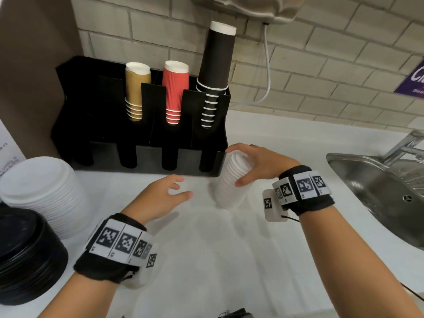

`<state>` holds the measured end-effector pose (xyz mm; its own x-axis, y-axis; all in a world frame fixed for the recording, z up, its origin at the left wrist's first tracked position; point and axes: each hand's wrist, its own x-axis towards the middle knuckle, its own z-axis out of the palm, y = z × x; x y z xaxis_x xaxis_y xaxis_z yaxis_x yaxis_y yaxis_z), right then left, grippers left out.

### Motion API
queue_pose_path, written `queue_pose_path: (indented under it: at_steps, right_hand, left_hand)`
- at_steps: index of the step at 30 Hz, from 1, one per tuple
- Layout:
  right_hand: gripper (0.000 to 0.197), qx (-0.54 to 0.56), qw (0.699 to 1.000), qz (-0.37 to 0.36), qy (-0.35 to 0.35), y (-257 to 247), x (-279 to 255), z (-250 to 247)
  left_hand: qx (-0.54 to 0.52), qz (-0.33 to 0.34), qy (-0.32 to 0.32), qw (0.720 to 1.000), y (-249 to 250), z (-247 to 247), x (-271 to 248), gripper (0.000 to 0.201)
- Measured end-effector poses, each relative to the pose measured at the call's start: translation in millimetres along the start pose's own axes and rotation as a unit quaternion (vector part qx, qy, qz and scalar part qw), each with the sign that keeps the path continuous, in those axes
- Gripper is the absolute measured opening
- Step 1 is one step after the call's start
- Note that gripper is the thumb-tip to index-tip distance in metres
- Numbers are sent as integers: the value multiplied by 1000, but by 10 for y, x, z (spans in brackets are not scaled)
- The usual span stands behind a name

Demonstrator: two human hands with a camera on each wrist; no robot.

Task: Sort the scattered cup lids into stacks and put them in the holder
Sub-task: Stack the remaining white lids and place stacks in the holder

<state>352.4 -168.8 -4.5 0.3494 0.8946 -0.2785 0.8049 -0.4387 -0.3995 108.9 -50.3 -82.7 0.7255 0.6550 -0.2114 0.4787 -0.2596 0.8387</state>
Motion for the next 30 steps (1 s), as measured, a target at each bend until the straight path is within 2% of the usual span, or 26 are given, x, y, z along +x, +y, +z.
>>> queue_pose_path:
  at_steps: [10,14,16,18,21,23,26,30]
  right_hand:
    - [68,-18,1000,-14,13,-62,7,-79]
    - [65,-16,998,-42,48,-128,-71,-190]
    - [65,6,993,-87,73,-251,-138,-225]
    - [68,53,984,-151,77,-485,-211,-195]
    - [69,110,963,-241,51,-876,-247,-7]
    - [68,128,954,-267,35,-1070,-222,142]
    - [70,148,951,-270,35,-1219,-180,270]
    - [77,202,945,-259,3,-1255,-153,314]
  left_hand:
    - [-67,-21,24,997,-249,-157,6,43]
    - [-79,22,50,995,-198,-186,-13,37]
    - [-132,64,62,987,-116,-199,-44,40]
    - [-225,104,38,968,-8,-212,-92,56]
    - [-359,149,-50,920,121,-206,-150,82]
    - [-412,176,-92,889,150,-195,-175,79]
    - [-483,181,-101,851,134,-215,-228,63]
    - [-501,175,-88,843,10,-307,-280,63]
